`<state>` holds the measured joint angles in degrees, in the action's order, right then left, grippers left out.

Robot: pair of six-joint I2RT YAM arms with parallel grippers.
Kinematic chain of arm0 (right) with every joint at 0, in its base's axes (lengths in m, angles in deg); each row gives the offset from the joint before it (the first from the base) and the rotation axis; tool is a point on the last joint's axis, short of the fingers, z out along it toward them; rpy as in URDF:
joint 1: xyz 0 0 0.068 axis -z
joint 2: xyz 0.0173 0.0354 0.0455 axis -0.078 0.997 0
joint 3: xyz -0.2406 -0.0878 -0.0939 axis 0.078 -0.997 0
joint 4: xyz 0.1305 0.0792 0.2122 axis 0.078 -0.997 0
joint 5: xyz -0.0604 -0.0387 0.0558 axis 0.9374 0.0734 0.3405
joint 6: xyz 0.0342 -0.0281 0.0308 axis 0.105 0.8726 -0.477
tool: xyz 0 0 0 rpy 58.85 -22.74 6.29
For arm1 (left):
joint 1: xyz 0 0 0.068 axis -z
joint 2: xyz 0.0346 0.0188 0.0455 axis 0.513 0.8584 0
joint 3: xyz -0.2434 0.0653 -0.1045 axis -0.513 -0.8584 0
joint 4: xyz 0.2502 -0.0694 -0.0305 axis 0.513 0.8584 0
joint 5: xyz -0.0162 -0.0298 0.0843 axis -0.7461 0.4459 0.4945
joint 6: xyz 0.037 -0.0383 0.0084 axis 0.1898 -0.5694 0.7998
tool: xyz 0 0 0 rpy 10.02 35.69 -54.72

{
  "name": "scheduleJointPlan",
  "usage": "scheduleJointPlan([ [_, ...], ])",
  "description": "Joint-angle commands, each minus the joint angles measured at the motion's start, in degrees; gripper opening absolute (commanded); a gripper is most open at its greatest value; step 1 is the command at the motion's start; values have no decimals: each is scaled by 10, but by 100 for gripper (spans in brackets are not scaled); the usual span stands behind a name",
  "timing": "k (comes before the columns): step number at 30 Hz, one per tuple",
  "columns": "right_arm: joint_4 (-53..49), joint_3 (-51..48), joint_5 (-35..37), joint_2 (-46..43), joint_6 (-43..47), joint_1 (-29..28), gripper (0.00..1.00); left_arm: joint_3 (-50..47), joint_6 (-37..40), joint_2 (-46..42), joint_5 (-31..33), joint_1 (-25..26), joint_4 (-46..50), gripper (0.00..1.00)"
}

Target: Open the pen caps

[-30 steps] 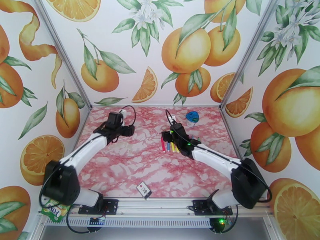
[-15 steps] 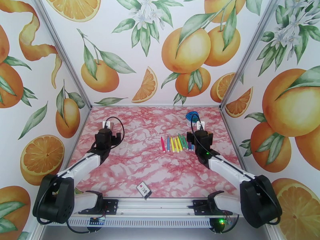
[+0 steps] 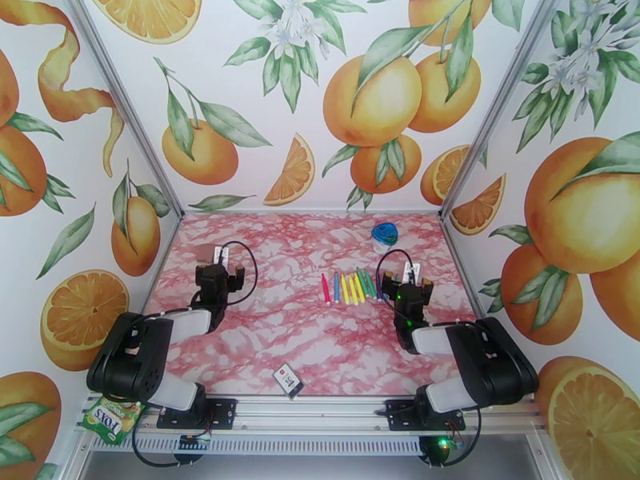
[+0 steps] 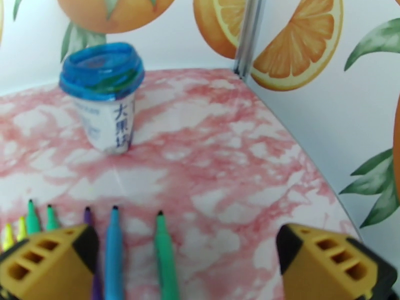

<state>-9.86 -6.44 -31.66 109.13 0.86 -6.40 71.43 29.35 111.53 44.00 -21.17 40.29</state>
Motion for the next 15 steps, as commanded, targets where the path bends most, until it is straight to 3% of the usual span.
scheduleJointPlan([
  [1, 49, 16, -30, 15, 1, 7, 100, -25, 28, 33, -20, -9, -122, 100],
  [2, -13, 35, -39, 1, -8, 9, 100, -19, 20, 24, -36, -17, -93, 100],
  [7, -1, 42, -66, 13, -20, 30, 100, 29, -14, 38, -121, -62, -15, 100],
  [11, 1, 41, -71, 13, -21, 33, 100, -2, -9, 38, -152, -66, -68, 100],
  [14, -3, 42, -71, 11, -22, 32, 100, -39, -11, 71, -185, -77, -178, 100],
  [15, -3, 41, -71, 11, -21, 33, 100, -28, -14, 54, -187, -78, -121, 100],
])
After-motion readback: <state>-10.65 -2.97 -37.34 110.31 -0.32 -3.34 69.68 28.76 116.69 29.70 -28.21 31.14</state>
